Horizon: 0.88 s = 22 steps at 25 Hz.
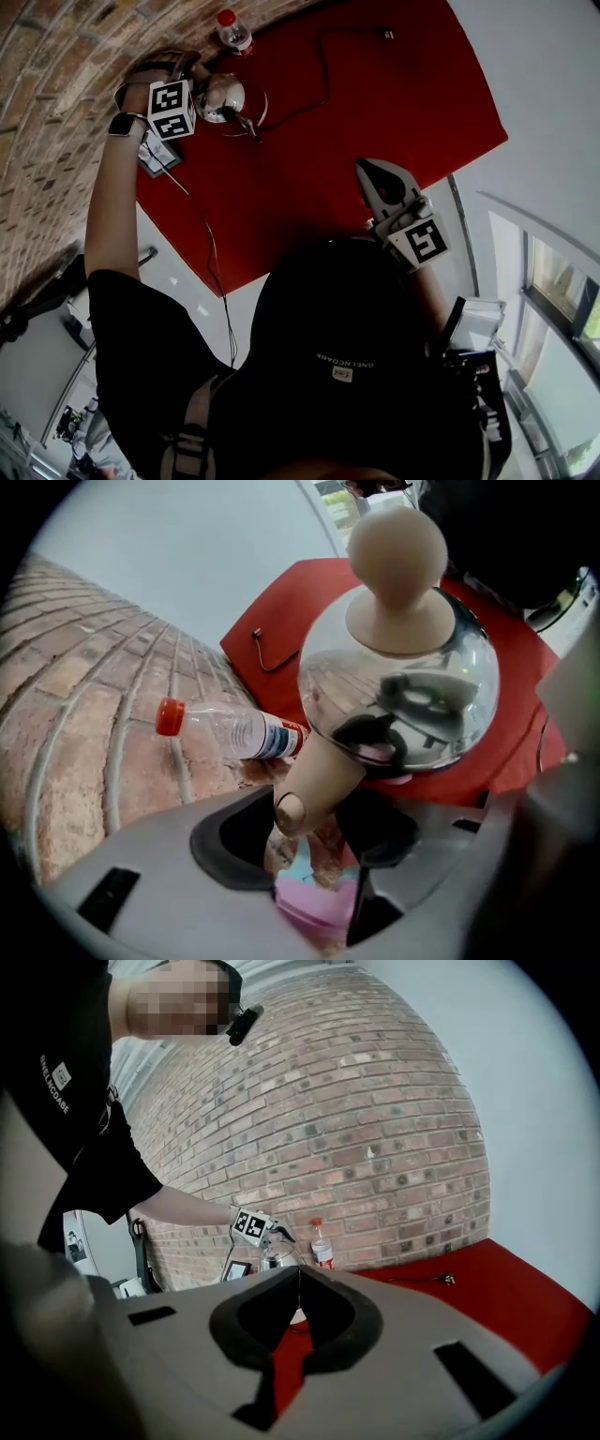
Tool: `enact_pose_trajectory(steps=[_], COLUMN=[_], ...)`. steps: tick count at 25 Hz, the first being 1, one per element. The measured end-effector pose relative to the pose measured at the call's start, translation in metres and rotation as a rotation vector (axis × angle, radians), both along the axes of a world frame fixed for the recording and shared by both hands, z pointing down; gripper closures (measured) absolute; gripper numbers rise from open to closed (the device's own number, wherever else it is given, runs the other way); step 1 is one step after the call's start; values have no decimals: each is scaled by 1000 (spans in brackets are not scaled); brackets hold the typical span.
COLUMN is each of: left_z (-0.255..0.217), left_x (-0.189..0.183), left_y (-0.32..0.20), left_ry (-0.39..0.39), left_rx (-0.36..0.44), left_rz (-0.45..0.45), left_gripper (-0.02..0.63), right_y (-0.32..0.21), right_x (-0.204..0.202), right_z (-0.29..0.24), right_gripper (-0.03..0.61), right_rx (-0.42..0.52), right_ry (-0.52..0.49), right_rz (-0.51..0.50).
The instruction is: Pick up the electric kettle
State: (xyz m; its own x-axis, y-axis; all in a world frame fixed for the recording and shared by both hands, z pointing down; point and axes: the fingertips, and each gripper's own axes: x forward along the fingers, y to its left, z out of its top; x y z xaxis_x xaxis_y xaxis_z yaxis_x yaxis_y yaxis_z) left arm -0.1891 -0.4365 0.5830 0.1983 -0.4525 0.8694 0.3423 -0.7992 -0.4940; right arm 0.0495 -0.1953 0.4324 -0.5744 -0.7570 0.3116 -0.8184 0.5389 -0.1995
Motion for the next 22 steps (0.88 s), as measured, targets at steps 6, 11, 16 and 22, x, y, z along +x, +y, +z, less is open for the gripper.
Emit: enact_pose_trajectory(steps=[6,11,16,22], left_z=[-1,-5,-7,-8], left_x=[-2,-3,-12,-21], left_y=[3,8,21,36], left_ry=[-36,-65,-94,-130], left_rx=[-2,-7,-29,-23], left_rz=[-3,-10,-35,-56], left_gripper=[402,407,416,423], right_y=[0,3,6,10], right_x=[1,1,5,4], right_z=[0,0,-3,-4], right_gripper=[571,571,571,571], right_rx=[1,3,14,24], right_ry=[-6,-8,-16,-25], right_rz=[1,-2,-4,-13])
